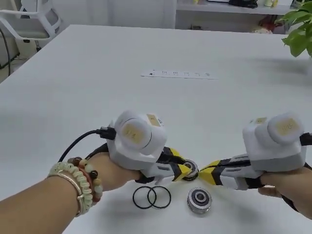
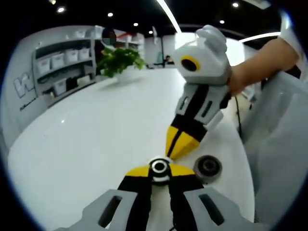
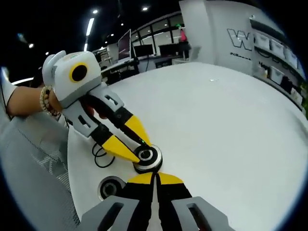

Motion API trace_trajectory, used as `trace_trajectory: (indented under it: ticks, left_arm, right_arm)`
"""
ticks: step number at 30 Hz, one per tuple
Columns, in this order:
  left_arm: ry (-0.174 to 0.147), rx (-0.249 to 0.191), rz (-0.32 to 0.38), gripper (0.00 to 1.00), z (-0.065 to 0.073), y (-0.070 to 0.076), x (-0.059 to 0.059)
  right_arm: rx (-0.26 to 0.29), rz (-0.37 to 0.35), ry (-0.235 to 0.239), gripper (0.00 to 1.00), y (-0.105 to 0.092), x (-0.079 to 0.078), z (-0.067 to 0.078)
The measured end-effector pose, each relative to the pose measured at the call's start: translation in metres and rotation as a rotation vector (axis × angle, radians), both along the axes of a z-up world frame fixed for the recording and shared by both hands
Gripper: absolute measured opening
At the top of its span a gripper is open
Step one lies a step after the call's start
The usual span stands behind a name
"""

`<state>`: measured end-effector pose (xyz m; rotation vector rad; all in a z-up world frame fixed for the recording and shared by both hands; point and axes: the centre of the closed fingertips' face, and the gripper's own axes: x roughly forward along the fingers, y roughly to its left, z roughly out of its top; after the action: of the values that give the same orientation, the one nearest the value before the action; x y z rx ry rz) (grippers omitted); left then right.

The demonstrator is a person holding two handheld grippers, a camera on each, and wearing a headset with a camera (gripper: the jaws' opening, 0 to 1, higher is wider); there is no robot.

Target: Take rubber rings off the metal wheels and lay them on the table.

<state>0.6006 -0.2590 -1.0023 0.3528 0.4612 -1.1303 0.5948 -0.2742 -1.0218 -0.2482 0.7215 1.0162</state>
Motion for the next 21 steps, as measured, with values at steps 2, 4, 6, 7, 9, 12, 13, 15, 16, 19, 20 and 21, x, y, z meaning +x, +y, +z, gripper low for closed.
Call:
trace_trajectory:
  ticks: [2,4,6,7,9,12,13,15,16,19,20,21]
  left_arm:
    - [0.0,-0.001,0.0,0.13,0.0,0.0,0.0]
    - [0.001,-0.001,0.0,0.13,0.0,0.0,0.0]
    - [0.001,-0.001,0.0,0.13,0.0,0.0,0.0]
    - [0.001,-0.001,0.0,0.13,0.0,0.0,0.0]
    - [0.001,-0.002,-0.001,0.13,0.0,0.0,0.0]
    - [0.001,-0.003,-0.001,0.13,0.0,0.0,0.0]
    - [0.001,-0.003,0.0,0.13,0.0,0.0,0.0]
    - [0.0,-0.002,0.0,0.13,0.0,0.0,0.0]
    - [0.0,-0.002,0.0,0.13,0.0,0.0,0.0]
    - [0.0,-0.004,0.001,0.13,0.0,0.0,0.0]
    - [0.0,-0.004,0.002,0.13,0.0,0.0,0.0]
    - [0.001,-0.004,0.002,0.13,0.0,0.0,0.001]
  right_arm:
    - [-0.003,0.007,0.006,0.0,-0.001,-0.001,0.0]
    - [-0.001,0.016,0.009,0.04,-0.001,-0.003,-0.001]
    - [-0.001,0.023,0.02,0.14,0.0,-0.005,-0.002]
    - [0.011,0.025,0.017,0.16,0.001,-0.005,-0.001]
    - [0.025,0.027,0.003,0.18,0.005,-0.003,0.002]
    - [0.015,0.035,-0.019,0.24,0.011,0.001,0.002]
    - [0.013,0.04,-0.013,0.24,0.012,0.002,0.001]
    - [0.017,0.059,-0.013,0.22,0.016,-0.001,0.0]
    - [0.014,0.064,-0.016,0.22,0.016,-0.001,0.0]
    - [0.008,0.072,-0.018,0.21,0.015,-0.001,0.001]
    - [0.0,0.083,-0.027,0.2,0.014,-0.001,0.002]
    - [-0.007,0.091,-0.032,0.19,0.013,-0.002,0.002]
